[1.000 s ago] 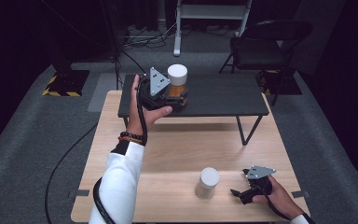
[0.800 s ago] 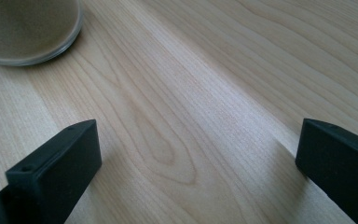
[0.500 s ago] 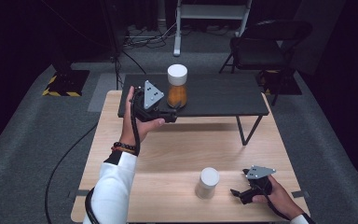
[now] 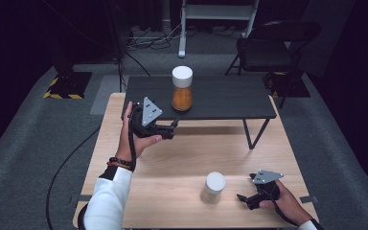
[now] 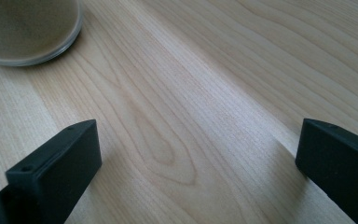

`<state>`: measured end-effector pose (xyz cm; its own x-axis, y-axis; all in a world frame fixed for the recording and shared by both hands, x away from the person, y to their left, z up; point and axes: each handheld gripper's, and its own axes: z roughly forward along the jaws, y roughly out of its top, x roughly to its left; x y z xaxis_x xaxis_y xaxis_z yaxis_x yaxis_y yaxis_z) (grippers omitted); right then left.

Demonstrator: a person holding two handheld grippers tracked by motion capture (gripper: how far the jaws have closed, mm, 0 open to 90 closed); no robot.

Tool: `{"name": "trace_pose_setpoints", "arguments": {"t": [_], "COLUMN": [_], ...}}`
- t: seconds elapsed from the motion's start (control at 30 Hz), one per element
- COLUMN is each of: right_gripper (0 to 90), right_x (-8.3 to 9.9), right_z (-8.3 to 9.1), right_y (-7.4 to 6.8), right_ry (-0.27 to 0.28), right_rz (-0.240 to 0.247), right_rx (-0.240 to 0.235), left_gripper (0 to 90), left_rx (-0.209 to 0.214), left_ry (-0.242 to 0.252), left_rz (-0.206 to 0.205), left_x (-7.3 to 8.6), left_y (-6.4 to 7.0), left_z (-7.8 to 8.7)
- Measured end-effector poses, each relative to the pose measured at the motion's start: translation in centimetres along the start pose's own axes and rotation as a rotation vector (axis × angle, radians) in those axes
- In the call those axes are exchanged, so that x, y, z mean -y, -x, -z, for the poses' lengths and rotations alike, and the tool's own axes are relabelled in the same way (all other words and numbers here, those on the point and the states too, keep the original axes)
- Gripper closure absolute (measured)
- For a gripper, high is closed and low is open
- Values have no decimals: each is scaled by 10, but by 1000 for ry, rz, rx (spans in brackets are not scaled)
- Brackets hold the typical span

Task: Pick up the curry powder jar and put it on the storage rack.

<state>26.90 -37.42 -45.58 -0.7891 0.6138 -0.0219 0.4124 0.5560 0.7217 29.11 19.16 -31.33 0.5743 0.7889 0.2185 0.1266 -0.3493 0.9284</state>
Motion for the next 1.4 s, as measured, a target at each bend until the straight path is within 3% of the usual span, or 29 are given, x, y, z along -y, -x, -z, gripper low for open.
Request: {"name": "trace_pose_setpoints", "arguments": {"t": [0.7,1.0,1.4], "right_gripper": [0,0,0], "right_x": [0,0,0], "right_z": [0,0,0], "right_y": [-1,-1,0], "right_ry": [1,1,1], "right_rz": [0,-3,1], "right_rx": [2,4,0], "left_gripper": [28,33,36], "left_rx": [31,70,117], "left_ry": [-43,-124,-189], "left_rz": [10,24,55], "left_x": [45,71,91], "left_y": [11,14,21], "left_z": [6,7,3]}}
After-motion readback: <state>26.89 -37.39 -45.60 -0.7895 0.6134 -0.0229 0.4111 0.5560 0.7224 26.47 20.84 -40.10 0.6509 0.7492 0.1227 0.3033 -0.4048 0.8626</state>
